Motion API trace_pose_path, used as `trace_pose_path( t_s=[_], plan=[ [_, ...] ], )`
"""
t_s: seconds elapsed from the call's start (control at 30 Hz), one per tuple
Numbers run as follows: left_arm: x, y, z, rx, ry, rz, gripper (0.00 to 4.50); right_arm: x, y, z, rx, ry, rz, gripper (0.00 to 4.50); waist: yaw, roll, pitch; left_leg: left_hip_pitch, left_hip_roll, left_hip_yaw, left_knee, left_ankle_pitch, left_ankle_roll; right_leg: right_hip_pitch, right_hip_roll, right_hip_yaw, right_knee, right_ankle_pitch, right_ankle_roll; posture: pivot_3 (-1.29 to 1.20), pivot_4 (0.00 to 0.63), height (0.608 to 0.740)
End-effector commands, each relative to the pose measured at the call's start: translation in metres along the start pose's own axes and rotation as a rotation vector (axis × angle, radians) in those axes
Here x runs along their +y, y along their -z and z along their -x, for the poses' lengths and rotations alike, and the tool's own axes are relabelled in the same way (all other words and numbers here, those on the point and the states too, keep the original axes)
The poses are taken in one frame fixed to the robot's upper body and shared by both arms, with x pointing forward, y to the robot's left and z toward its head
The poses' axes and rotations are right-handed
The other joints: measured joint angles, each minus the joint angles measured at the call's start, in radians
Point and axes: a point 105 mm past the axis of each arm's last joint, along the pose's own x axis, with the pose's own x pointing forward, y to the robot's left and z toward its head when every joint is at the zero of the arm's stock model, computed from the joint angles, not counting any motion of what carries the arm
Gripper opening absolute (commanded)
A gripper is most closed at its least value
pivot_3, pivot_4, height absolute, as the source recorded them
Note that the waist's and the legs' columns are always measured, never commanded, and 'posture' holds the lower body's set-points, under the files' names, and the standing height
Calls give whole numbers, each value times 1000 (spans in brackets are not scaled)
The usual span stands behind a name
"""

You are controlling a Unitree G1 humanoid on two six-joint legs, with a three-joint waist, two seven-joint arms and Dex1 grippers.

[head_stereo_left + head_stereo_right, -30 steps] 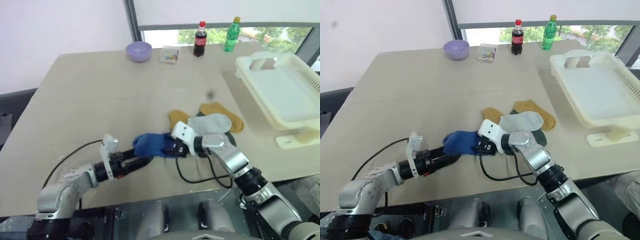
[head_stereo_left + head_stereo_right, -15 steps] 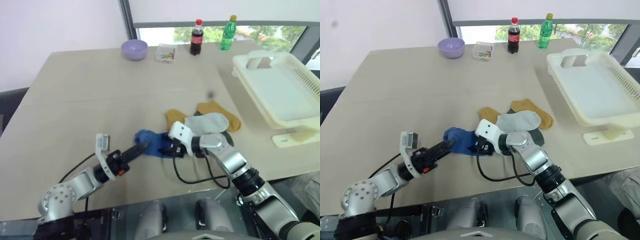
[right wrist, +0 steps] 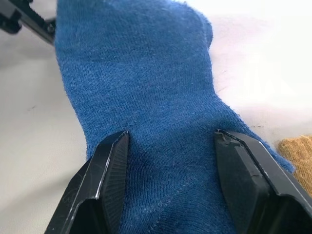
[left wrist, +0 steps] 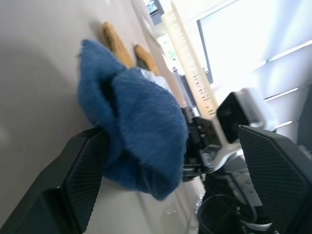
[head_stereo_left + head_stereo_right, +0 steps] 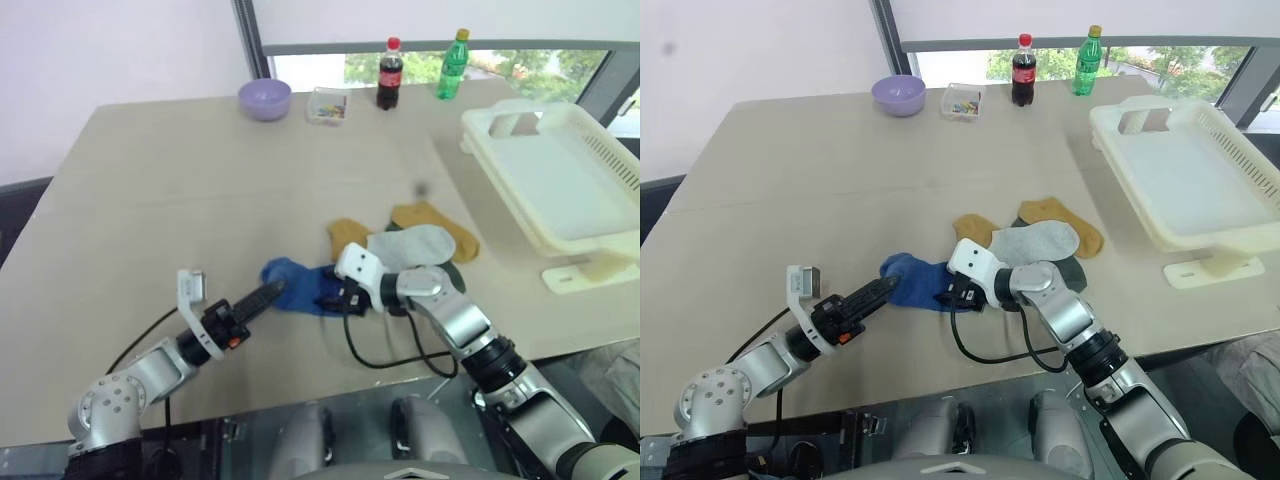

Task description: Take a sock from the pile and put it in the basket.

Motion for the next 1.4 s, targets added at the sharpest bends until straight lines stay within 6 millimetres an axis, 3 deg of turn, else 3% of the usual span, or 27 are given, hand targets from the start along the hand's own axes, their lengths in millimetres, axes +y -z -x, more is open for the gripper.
trace_pose_path(
  t_s=[0.03,0.2,0.4,0.47,0.67,0.73,0.83,0.93,1.17,1.4],
  plan=[
    [-2,-1,-1,19,11,-54,4461,2,22,0,82,4,-40,2849,0,0,0,0,0,0,0,-1,-2,-1,0,0,0,0,0,0,150,740],
    [11,-7,-7,-31,-32,-109,4461,2,21,0,81,8,-40,2849,1,1,0,-1,0,0,-1,-1,-3,-1,0,0,0,0,0,0,150,740],
    [36,-36,-13,-164,-173,-184,4461,2,21,0,80,12,-43,2849,4,1,0,0,0,-1,-1,-1,-3,-1,0,-1,0,1,-2,0,150,740],
    [36,-37,-17,-153,-176,-192,4461,2,21,-1,79,13,-44,2849,4,1,0,0,0,-1,-1,1,-1,-1,1,-1,0,1,-2,0,150,740],
    [30,-20,-34,-70,-133,-181,4461,2,20,-1,77,17,-44,2849,4,1,0,0,0,0,-1,1,-1,-1,1,-1,0,1,-2,0,150,740],
    [17,-10,-36,-9,-64,-154,4461,1,20,0,78,22,-43,2849,4,1,0,0,0,-1,-1,1,-1,0,1,-1,0,1,-2,0,150,740],
    [-1,4,-29,107,31,-119,4461,-1,21,3,81,31,-43,2849,0,1,0,0,0,0,-1,1,-1,-1,0,0,0,1,-2,0,150,740],
    [-4,11,-17,186,42,-106,4461,-1,21,3,82,35,-45,2849,-2,1,0,0,-1,0,-5,1,-1,-2,0,0,-2,1,-2,0,150,740],
    [2,-7,-15,120,29,-128,4461,-2,19,2,79,36,-39,2849,0,1,1,0,-1,0,-7,1,-1,-2,0,0,-2,0,-3,0,150,740],
    [-23,-10,-29,77,203,-26,4461,-6,15,7,78,51,-19,2849,0,-2,3,0,-1,0,-7,1,-1,-2,0,0,-2,0,-3,0,150,740]
  ],
)
